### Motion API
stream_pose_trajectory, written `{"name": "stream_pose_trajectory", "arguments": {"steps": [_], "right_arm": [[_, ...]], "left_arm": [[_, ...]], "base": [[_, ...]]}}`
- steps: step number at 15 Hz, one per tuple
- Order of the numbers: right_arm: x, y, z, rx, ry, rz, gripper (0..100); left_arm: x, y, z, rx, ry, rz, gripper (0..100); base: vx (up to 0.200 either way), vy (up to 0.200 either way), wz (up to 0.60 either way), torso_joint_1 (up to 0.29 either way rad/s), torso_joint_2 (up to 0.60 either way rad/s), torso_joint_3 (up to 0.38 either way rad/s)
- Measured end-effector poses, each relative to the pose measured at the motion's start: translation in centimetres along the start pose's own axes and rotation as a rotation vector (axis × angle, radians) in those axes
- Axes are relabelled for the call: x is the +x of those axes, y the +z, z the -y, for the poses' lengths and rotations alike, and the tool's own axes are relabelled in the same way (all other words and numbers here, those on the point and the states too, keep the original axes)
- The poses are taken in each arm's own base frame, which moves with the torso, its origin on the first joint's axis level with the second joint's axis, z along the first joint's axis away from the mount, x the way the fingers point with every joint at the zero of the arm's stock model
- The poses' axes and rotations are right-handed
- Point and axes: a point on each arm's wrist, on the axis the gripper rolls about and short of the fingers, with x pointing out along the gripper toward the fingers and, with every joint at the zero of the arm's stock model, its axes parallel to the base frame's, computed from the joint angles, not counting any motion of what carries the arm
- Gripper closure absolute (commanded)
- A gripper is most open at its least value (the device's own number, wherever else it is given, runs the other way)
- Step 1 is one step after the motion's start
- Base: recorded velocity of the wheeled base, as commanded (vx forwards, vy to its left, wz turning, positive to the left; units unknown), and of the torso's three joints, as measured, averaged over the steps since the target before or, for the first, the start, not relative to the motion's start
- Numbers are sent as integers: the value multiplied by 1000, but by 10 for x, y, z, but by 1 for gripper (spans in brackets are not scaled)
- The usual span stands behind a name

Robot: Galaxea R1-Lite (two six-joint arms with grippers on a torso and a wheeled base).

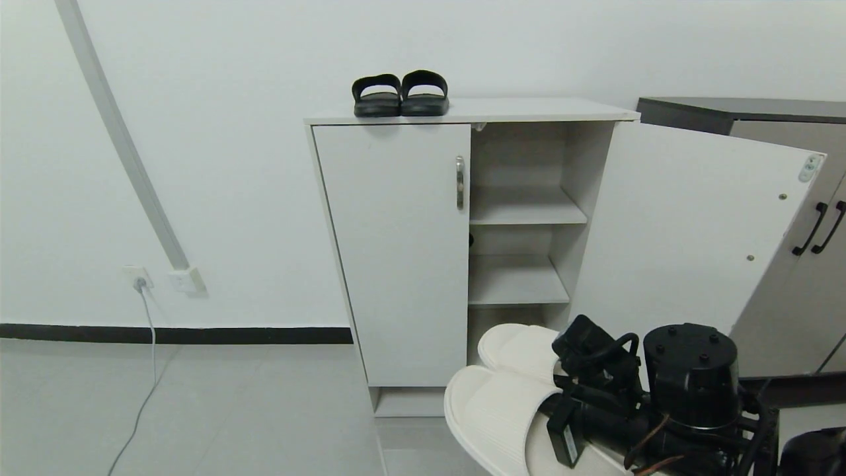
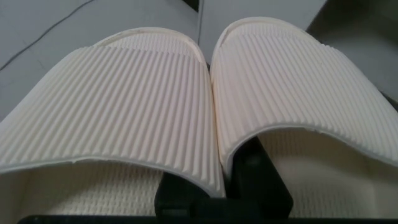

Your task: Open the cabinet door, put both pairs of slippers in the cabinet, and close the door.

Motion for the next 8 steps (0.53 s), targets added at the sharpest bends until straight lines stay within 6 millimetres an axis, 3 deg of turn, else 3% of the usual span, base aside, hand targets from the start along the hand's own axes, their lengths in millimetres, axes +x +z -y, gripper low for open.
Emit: {"name": "stream_pose_trajectory", "arguments": {"steps": [3,8], "right_arm": [[2,-1,1,2,-3,-5,100],[2,-1,1,3,-3,-6,100]], "left_arm": [[-1,-34,-4,82,201,32,100],[26,-74,-19,168,302,163,100]], "base": [[0,0,0,0,0,0],[0,0,0,0,0,0]]}}
